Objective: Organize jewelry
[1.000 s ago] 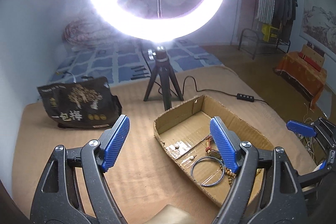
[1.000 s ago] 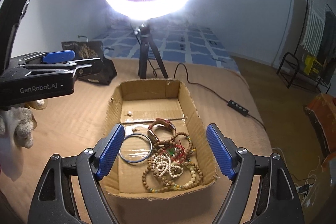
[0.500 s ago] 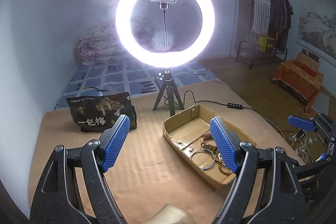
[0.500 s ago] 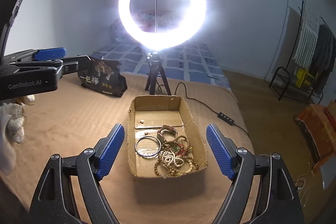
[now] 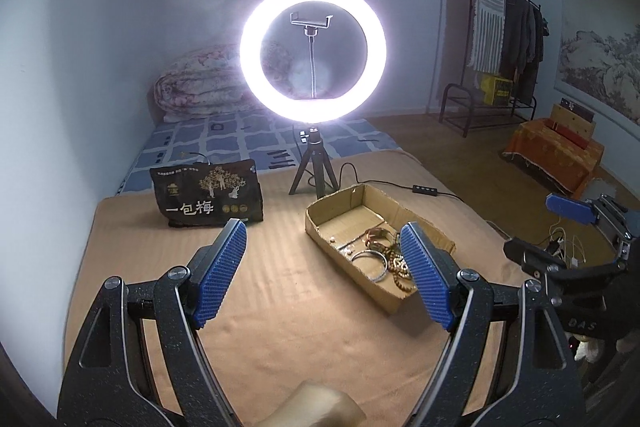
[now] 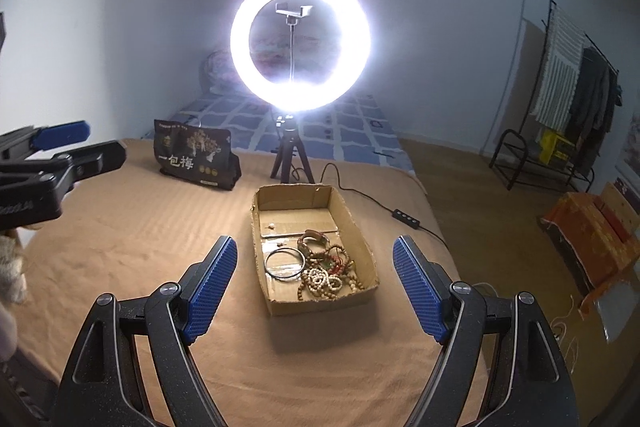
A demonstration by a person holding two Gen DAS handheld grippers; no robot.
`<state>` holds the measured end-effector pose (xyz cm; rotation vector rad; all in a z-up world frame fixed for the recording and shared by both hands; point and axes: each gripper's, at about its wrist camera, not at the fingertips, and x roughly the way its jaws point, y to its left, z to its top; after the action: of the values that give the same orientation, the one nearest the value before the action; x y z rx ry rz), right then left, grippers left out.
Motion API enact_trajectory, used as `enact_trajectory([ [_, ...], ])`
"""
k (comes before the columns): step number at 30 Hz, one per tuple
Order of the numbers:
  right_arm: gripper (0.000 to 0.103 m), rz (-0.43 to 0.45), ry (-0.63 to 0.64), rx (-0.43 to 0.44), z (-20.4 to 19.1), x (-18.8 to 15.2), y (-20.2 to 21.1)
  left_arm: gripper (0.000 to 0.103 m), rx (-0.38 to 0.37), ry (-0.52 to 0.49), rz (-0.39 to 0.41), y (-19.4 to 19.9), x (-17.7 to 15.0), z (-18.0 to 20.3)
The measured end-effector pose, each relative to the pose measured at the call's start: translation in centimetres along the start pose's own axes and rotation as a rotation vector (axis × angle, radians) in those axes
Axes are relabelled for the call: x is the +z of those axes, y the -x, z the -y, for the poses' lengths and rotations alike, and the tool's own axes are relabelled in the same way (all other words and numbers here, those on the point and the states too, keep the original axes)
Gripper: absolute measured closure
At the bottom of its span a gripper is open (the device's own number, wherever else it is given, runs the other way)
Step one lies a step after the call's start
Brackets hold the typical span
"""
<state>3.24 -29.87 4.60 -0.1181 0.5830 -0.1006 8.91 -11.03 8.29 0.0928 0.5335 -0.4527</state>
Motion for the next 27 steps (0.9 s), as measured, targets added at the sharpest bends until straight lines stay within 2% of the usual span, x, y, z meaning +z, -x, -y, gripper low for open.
enact_trajectory([
  [1,0.023,0.003,-0.006,-0.005,-0.1,-0.2,0.2,0.020,0.005,-0.005,0.002,0.4,-0.3,0.1],
  [3,0.022,0.011,-0.017,-0.015,-0.1,-0.7,0.7,0.002,0.013,-0.012,0.011,1.1,-0.9,0.1],
  [4,0.022,0.012,-0.022,-0.020,-0.2,-1.0,0.9,0.001,0.019,-0.013,0.022,1.5,-1.2,0.2],
  [19,0.021,0.054,-0.018,-0.088,0.0,-2.0,2.1,0.001,0.091,-0.075,0.027,3.5,-3.4,0.6],
  [27,0.021,0.040,-0.038,-0.079,0.3,-2.3,1.9,0.000,0.097,-0.075,0.026,3.7,-3.7,0.6],
])
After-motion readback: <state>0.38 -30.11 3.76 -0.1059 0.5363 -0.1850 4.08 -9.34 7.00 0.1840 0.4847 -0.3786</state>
